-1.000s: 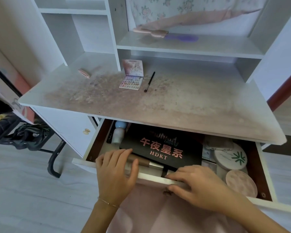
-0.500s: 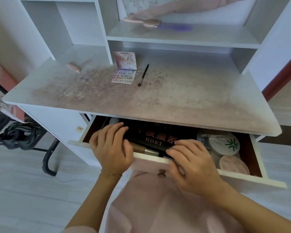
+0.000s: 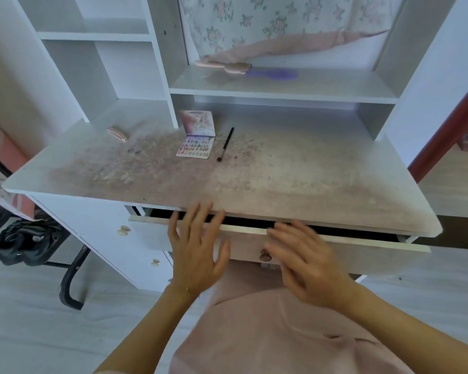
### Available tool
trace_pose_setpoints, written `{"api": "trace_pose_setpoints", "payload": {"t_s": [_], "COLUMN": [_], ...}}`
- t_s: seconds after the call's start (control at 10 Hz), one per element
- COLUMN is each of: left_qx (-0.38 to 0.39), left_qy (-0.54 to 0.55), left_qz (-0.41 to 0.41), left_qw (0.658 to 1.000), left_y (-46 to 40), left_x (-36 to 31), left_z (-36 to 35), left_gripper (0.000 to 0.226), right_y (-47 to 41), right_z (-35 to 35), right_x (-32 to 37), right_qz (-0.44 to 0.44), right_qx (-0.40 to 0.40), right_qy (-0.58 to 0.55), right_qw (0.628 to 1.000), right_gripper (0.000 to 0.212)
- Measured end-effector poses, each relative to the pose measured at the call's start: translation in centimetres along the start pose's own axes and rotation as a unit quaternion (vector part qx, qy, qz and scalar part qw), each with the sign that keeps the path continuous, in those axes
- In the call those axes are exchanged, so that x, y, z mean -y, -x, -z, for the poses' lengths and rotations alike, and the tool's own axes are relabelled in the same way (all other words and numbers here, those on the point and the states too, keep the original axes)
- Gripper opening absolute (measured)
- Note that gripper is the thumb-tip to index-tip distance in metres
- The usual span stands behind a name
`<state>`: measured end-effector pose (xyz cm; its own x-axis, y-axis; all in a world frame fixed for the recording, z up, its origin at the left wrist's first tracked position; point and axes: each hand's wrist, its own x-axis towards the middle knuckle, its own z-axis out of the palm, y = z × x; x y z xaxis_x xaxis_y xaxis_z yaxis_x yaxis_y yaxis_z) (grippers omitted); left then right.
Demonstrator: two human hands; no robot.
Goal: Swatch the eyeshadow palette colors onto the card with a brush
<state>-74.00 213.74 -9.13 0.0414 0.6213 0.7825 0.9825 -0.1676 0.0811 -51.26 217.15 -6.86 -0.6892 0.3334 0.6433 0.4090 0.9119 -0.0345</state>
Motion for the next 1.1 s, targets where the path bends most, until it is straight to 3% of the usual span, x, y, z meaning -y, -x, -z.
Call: {"api": "trace_pose_setpoints", "payload": {"t_s": [0.1,0.2,0.4,0.6,0.9,1.0,1.1], "left_qx": [0.047,0.125,0.215,0.225,0.244,0.261,0.225], "left_qy": [0.028,-0.030,-0.117,-0.119,-0.130,-0.117,-0.088], "left_qz": [-0.114,-0.144,-0.124,-0.112,-0.073,-0.069,-0.060], "left_qw": [0.992,0.981,0.962,0.960,0.958,0.956,0.969], "left_y": [4.0,5.8,7.0,5.1,3.0,2.4,1.1], "left_x": [-0.2,0.7,1.1,1.7,-0.2,-0.9,-2.4], "left_z": [0.2,-0.2,-1.8,-2.9,-2.3,-0.7,0.7], "left_gripper": [0.047,0.054,0.064,0.068,0.081,0.068,0.032], "right_y": [3.6,5.3,6.2,4.6,3.0,2.5,1.8], "right_z": [-0.1,-0.5,-1.7,-2.1,-1.9,-1.0,0.1], "right_x": [0.5,-0.3,-0.8,-2.3,-2.7,-1.5,-0.7], "right_qz": [0.041,0.015,-0.018,-0.021,-0.038,-0.059,-0.128], "right_qx": [0.125,0.184,0.201,0.173,0.216,0.242,0.318], "right_qy": [0.032,0.152,0.204,0.205,0.232,0.203,0.104], "right_qw": [0.991,0.971,0.958,0.963,0.948,0.947,0.934], "right_gripper": [0.042,0.047,0.056,0.052,0.055,0.048,0.053]}}
